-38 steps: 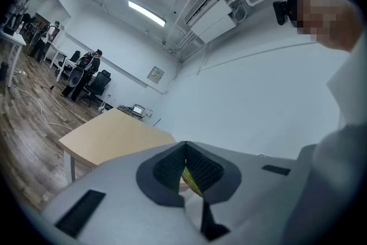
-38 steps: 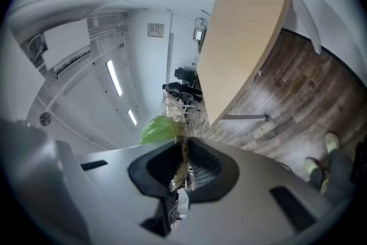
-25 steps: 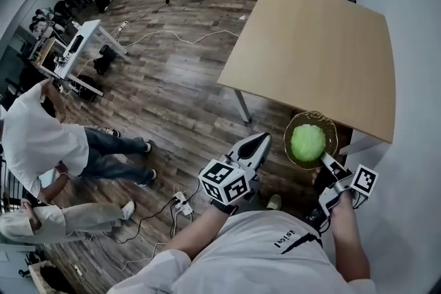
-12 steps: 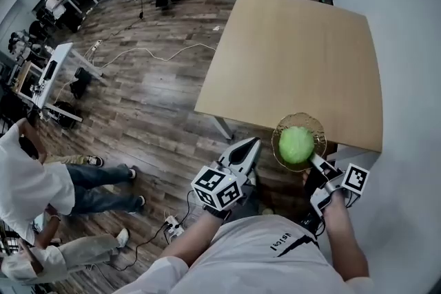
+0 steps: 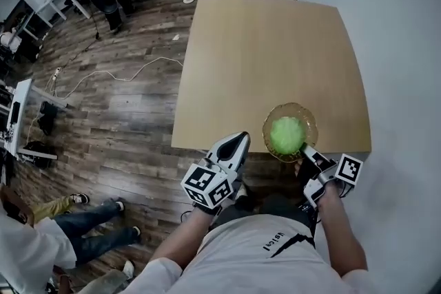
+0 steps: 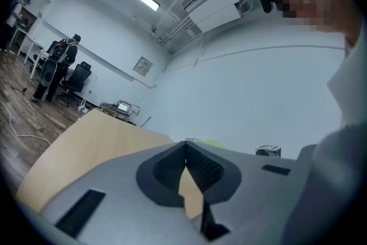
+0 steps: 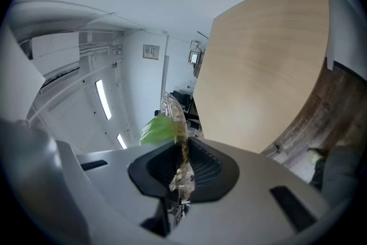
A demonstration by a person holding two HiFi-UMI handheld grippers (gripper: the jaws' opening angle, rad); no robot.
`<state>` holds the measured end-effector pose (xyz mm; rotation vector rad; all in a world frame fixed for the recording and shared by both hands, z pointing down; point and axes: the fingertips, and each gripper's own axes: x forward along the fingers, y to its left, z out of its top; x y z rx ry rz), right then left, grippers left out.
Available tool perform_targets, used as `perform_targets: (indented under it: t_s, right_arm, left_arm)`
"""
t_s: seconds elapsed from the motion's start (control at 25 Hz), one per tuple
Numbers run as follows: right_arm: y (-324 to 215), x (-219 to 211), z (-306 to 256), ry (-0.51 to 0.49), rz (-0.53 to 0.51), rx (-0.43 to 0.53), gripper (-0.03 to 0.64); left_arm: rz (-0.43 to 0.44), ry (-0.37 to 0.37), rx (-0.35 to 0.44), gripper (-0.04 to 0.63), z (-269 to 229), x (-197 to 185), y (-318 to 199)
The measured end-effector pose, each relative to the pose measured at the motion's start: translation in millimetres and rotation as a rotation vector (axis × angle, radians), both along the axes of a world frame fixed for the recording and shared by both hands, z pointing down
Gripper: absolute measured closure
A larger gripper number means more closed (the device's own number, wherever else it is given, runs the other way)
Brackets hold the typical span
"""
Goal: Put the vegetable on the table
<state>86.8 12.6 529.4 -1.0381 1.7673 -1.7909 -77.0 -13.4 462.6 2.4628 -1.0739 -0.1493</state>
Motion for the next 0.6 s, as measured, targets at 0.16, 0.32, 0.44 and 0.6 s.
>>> perform_targets:
  t_s: [0.16,0.32,0.44,0.6]
  right_arm:
    - [-23.3,7.7,0.4,0.024,0.032,-0.045,0.575]
    - [-67.4,12.0,6.8,0.026,0.032,-0.068,0.575]
    - [-96.9,15.2,17.9,0.014,0.012,-0.077,0.575]
    - [-126.9,16.6,34.5,0.011,-0.022,-0.094,0.575]
  left_arm:
    - [0.027,0.017,-0.025,0.581,-1.5,5.4,-30.9]
    - [0.022,0.017,-0.047,0.581,2.4,6.5,-72.7]
    - [0.006,0.012,-0.061,0.581,9.1,10.0,-98.6]
    - [-0.005,0.004,-0.073,0.581,12.9,14.9,-124.6]
